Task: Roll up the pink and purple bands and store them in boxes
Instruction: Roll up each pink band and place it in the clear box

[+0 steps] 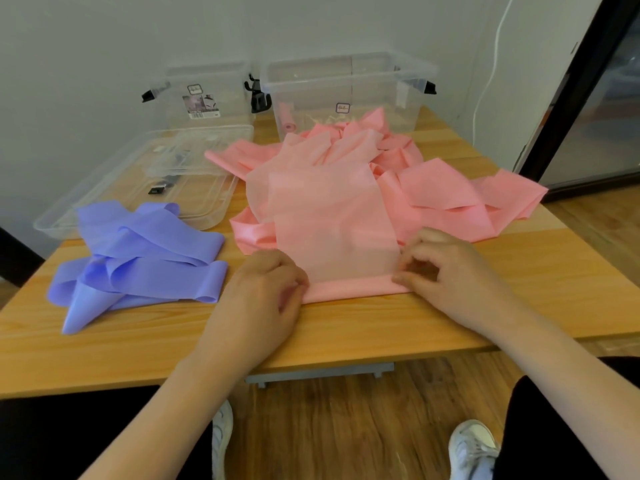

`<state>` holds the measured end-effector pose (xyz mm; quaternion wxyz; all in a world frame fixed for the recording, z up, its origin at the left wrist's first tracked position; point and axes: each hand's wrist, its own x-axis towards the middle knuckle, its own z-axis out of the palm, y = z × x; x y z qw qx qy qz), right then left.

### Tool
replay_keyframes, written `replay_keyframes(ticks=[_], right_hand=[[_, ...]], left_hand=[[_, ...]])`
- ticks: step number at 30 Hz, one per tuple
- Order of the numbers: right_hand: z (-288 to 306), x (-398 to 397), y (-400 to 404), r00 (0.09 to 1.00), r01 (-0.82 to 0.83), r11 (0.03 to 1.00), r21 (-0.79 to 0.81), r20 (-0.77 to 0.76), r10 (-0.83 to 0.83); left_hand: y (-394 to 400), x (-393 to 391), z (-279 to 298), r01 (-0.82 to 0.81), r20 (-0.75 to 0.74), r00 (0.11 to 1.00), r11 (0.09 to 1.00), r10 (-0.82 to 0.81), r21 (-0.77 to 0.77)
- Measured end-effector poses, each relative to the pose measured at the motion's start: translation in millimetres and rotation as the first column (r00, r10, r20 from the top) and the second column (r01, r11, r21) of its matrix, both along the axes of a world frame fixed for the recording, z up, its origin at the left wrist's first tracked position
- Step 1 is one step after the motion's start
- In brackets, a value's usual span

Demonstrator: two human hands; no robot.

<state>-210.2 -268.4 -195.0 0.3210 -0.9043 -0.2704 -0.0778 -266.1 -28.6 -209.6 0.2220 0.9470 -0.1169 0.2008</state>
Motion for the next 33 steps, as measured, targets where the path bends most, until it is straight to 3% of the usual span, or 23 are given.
replay_keyframes(ticks=[4,9,15,21,28,33], right_hand=[[2.5,-1.1,-7.4,0.996,-0.087,0.993,-0.078,-0.011,0.087],[-2.3,-4.8,-0.6,0.999,-0.017,1.0,-0.024,-0.036,0.016],[-3.4,-2.5,3.1,0.999,0.03,1.0,0.0,-0.039,-0.03],[2.4,-2.7,-4.3,0.99,-0.113,0.993,-0.033,-0.086,0.11],[-1.2,-6.7,7.0,0.994,0.003,1.0,-0.001,-0.106,-0.003],[-1.8,-5.5,9.8,0.998,0.053,0.998,0.015,-0.041,-0.053]], left_hand=[[5.8,-1.9,2.9,0.083,-0.07,0.994,0.996,-0.084,-0.014],[3.4,-2.0,1.8,-0.009,-0.066,0.998,0.988,-0.001,-0.152],[0.4,-2.3,2.9,-0.006,-0.066,0.998,0.999,0.004,-0.039],[9.4,-3.5,11.2,0.081,-0.155,0.984,0.995,-0.088,-0.051],[3.1,-4.5,3.1,-0.024,-0.085,0.996,0.988,0.011,-0.153],[8.6,-2.5,5.2,0.048,-0.081,0.995,0.998,-0.051,-0.042]])
